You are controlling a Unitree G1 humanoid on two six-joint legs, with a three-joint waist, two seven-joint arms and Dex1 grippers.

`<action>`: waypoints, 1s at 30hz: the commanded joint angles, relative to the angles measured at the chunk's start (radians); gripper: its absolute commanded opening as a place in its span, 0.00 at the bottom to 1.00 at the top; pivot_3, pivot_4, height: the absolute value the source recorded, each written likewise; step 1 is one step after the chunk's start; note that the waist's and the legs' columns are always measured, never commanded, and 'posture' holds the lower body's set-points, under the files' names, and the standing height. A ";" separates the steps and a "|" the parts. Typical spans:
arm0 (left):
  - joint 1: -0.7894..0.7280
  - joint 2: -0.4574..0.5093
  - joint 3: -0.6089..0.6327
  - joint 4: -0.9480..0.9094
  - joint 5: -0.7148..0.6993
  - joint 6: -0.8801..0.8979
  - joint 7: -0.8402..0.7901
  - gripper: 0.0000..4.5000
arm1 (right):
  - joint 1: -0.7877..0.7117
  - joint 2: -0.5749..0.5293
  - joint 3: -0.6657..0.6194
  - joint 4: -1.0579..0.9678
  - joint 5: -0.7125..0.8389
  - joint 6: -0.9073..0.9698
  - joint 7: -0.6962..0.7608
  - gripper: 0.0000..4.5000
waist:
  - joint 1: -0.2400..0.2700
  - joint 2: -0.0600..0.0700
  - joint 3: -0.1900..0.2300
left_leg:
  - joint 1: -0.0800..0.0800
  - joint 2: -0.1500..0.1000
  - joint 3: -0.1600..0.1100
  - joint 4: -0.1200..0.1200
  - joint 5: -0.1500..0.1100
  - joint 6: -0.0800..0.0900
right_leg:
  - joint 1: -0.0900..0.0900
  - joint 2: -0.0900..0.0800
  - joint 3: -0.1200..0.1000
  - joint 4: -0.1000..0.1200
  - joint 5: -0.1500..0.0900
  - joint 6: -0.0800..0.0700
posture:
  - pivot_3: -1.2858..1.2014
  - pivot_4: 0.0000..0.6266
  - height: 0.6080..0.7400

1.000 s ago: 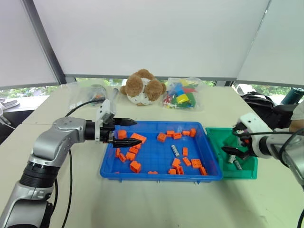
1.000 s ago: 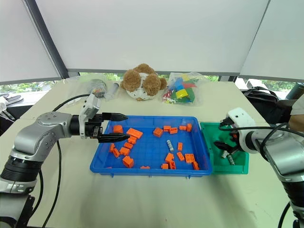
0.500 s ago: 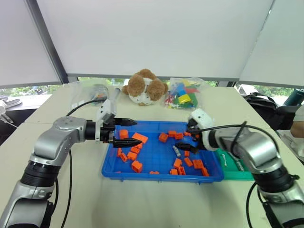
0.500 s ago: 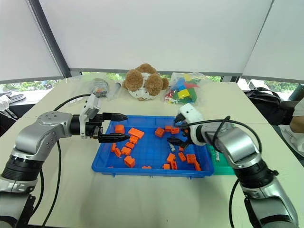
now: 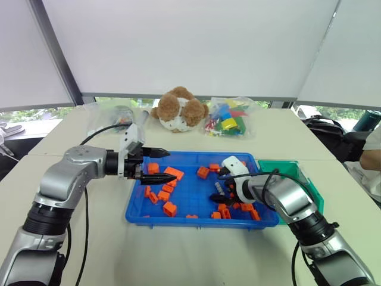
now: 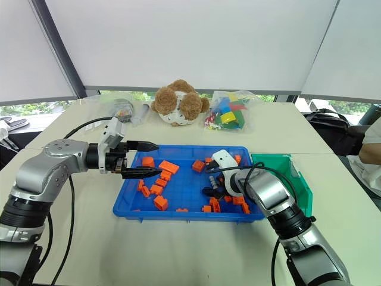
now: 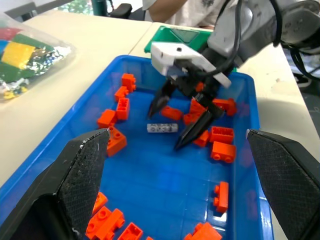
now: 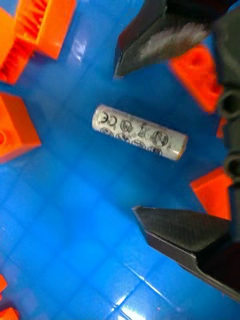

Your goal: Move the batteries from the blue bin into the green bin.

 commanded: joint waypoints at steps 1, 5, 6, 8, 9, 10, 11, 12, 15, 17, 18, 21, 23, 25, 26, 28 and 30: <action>-0.007 0.013 0.023 -0.028 -0.008 -0.006 0.003 1.00 | -0.014 0.008 -0.007 -0.012 -0.004 0.001 0.008 0.48 | 0.001 0.000 0.000 | 0.000 0.000 0.000 0.000 0.000 0.000 | 0.000 0.000 0.000 0.000 0.000 0.000 | 0.52 0.24 0.95; -0.009 0.013 0.023 -0.023 -0.007 -0.009 0.004 1.00 | -0.029 -0.003 -0.021 -0.050 0.001 0.018 0.013 0.03 | 0.001 0.000 0.000 | 0.000 0.000 0.000 0.000 0.000 0.000 | 0.000 0.000 0.000 0.000 0.000 0.000 | 0.52 0.24 0.95; -0.010 0.013 0.023 -0.023 -0.007 -0.010 0.004 1.00 | -0.038 -0.006 -0.031 -0.060 0.002 0.025 0.012 0.01 | 0.001 0.000 0.000 | 0.000 0.000 0.000 0.000 0.000 0.000 | 0.000 0.000 0.000 0.000 0.000 0.000 | 0.52 0.24 0.95; -0.011 0.012 0.023 -0.021 -0.007 -0.010 0.005 1.00 | -0.059 -0.006 -0.076 -0.087 0.010 0.030 0.001 0.01 | 0.001 0.000 0.000 | 0.000 0.000 0.000 0.000 0.000 0.000 | 0.000 0.000 0.000 0.000 0.000 0.000 | 0.52 0.24 0.95; -0.011 0.012 0.023 -0.020 -0.007 -0.011 0.005 1.00 | -0.066 -0.006 -0.094 -0.098 0.012 0.027 -0.004 0.01 | 0.001 0.000 0.000 | 0.000 0.000 0.000 0.000 0.000 0.000 | 0.000 0.000 0.000 0.000 0.000 0.000 | 0.52 0.24 0.95; -0.012 0.012 0.024 -0.021 -0.007 -0.010 0.006 1.00 | -0.078 -0.010 -0.137 -0.129 0.025 0.029 -0.006 0.01 | 0.001 0.000 0.000 | 0.000 0.000 0.000 0.000 0.000 0.000 | 0.000 0.000 0.000 0.000 0.000 0.000 | 0.52 0.24 0.95; -0.013 0.012 0.024 -0.020 -0.008 -0.010 0.006 1.00 | -0.087 -0.026 -0.174 -0.161 0.037 0.035 -0.001 0.01 | 0.001 0.000 0.000 | 0.000 0.000 0.000 0.000 0.000 0.000 | 0.000 0.000 0.000 0.000 0.000 0.000 | 0.52 0.24 0.95; -0.014 0.012 0.024 -0.018 -0.007 -0.010 0.005 1.00 | -0.095 -0.064 -0.211 -0.192 0.044 0.048 0.009 0.01 | 0.001 0.000 0.000 | 0.000 0.000 0.000 0.000 0.000 0.000 | -0.001 0.000 0.000 0.000 0.000 0.000 | 0.52 0.24 0.95; -0.014 0.012 0.023 -0.015 -0.008 -0.011 0.002 1.00 | -0.089 -0.207 -0.315 -0.240 0.050 0.075 0.036 0.01 | 0.012 0.000 0.000 | -0.001 0.000 0.000 0.000 0.000 0.000 | 0.000 0.000 0.000 0.000 0.000 0.000 | 0.52 0.24 0.95; -0.014 0.011 0.021 -0.013 -0.008 -0.011 0.000 1.00 | -0.074 -0.284 -0.364 -0.239 0.056 0.088 0.048 0.01 | 0.018 0.000 0.000 | -0.001 0.000 0.000 0.000 0.000 0.001 | 0.001 -0.001 0.000 -0.002 0.000 0.000 | 0.52 0.24 0.95; -0.016 0.012 0.020 -0.009 -0.007 -0.013 -0.001 1.00 | -0.057 -0.328 -0.382 -0.234 0.054 0.091 0.054 0.01 | 0.018 0.000 0.000 | -0.001 -0.001 0.001 0.000 0.000 0.001 | 0.001 -0.001 0.000 -0.002 0.000 0.000 | 0.52 0.24 0.95; -0.024 0.013 0.018 0.006 -0.003 -0.018 -0.008 1.00 | 0.007 -0.420 -0.419 -0.233 0.059 0.114 0.074 0.01 | 0.017 0.000 0.000 | 0.000 0.000 0.000 0.000 0.000 0.001 | 0.001 -0.001 0.000 -0.002 0.000 0.000 | 0.52 0.24 0.95; -0.026 0.016 0.016 0.010 -0.003 -0.017 -0.014 1.00 | 0.065 -0.460 -0.439 -0.238 0.065 0.126 0.083 0.01 | 0.011 0.000 0.000 | 0.000 0.000 0.000 0.000 0.000 0.001 | 0.001 0.000 0.000 -0.002 0.000 0.000 | 0.52 0.24 0.95; -0.026 0.023 0.011 0.013 -0.002 -0.014 -0.025 1.00 | 0.111 -0.478 -0.453 -0.248 0.070 0.128 0.085 0.01 | 0.003 0.000 0.000 | 0.000 0.000 0.000 0.000 0.000 0.001 | 0.001 0.000 0.000 -0.002 0.000 0.000 | 0.52 0.24 0.95; -0.026 0.027 0.007 0.014 0.000 -0.012 -0.032 1.00 | 0.130 -0.482 -0.459 -0.253 0.072 0.128 0.085 0.01 | 0.000 0.000 0.000 | 0.000 0.000 0.000 0.000 0.000 0.001 | 0.000 0.000 0.000 -0.002 0.000 0.000 | 0.52 0.24 0.95; -0.024 0.030 0.006 0.016 0.002 -0.011 -0.040 1.00 | 0.183 -0.481 -0.476 -0.269 0.077 0.124 0.084 0.01 | -0.002 0.000 0.000 | 0.000 0.000 0.000 -0.001 0.000 0.001 | 0.000 0.000 0.001 -0.001 0.000 0.000 | 0.52 0.24 0.95; -0.025 0.032 0.007 0.016 0.001 -0.008 -0.046 1.00 | 0.218 -0.475 -0.492 -0.281 0.086 0.122 0.087 0.31 | -0.001 0.000 0.000 | 0.000 0.000 0.000 -0.001 0.000 0.001 | 0.000 0.000 0.001 -0.001 0.000 0.000 | 0.52 0.24 0.95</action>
